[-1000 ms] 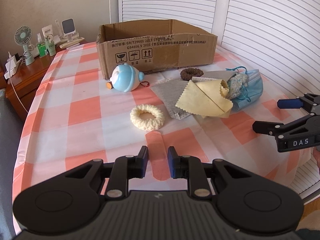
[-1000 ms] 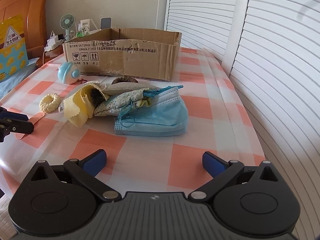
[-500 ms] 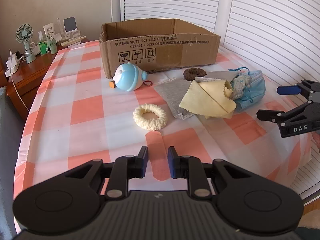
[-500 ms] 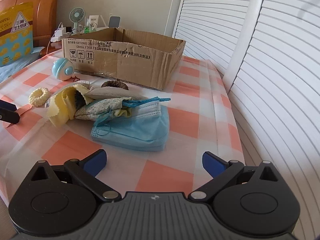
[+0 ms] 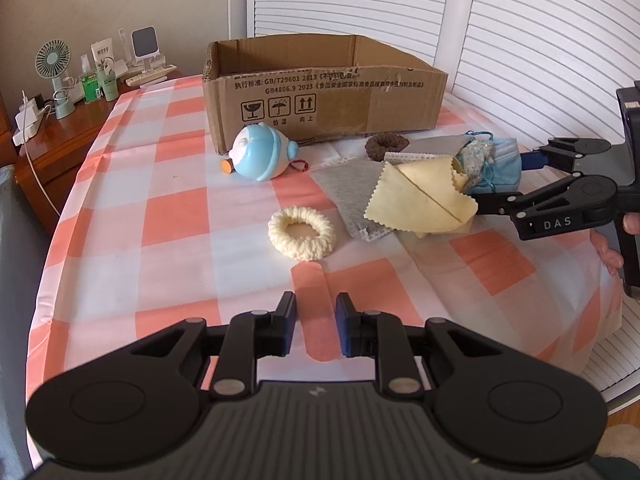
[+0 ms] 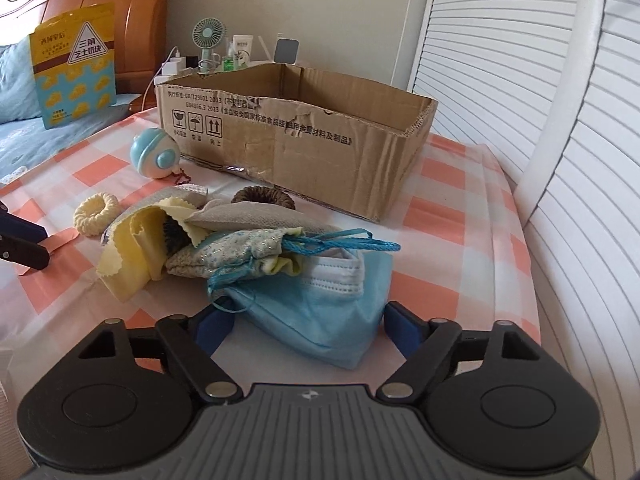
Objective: Organize soft objects
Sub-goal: 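Grasp the blue face mask with the right gripper and lift it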
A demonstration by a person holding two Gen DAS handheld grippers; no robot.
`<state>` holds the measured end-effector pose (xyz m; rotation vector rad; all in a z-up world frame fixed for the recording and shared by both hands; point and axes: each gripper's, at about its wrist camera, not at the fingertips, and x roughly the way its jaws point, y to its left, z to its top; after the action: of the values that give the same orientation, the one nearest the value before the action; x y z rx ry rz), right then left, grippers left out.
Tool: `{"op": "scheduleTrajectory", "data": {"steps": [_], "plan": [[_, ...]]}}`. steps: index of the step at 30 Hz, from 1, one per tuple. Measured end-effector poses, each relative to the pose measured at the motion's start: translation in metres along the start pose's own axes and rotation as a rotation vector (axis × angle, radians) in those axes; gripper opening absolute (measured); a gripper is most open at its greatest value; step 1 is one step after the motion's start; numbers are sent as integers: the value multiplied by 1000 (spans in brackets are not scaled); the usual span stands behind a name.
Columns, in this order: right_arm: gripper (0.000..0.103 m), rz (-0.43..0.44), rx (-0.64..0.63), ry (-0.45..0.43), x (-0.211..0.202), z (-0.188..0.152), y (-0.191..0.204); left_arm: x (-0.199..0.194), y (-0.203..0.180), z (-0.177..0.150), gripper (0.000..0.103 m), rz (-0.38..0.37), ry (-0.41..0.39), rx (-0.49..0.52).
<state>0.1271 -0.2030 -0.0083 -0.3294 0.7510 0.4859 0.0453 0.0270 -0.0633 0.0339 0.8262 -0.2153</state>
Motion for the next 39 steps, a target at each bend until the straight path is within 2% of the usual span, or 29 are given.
{"op": "scheduleTrajectory", "data": {"steps": [3, 5, 12, 32, 36, 39], "plan": [[69, 4, -7, 2, -1, 3, 3, 0, 0, 0, 20, 3, 1, 1], [56, -7, -4, 7, -4, 3, 5, 0, 0, 0, 20, 3, 1, 0], [33, -36, 36, 8, -24, -3, 8, -1, 0, -1, 20, 0, 1, 9], [24, -138, 96, -16, -92, -19, 17, -18, -2, -4, 20, -28, -19, 42], [25, -135, 106, -7, -97, -21, 18, -20, -3, -4, 20, -35, -29, 53], [30, -109, 134, 8, -91, -29, 19, -17, -2, -5, 20, -39, -24, 51]]}}
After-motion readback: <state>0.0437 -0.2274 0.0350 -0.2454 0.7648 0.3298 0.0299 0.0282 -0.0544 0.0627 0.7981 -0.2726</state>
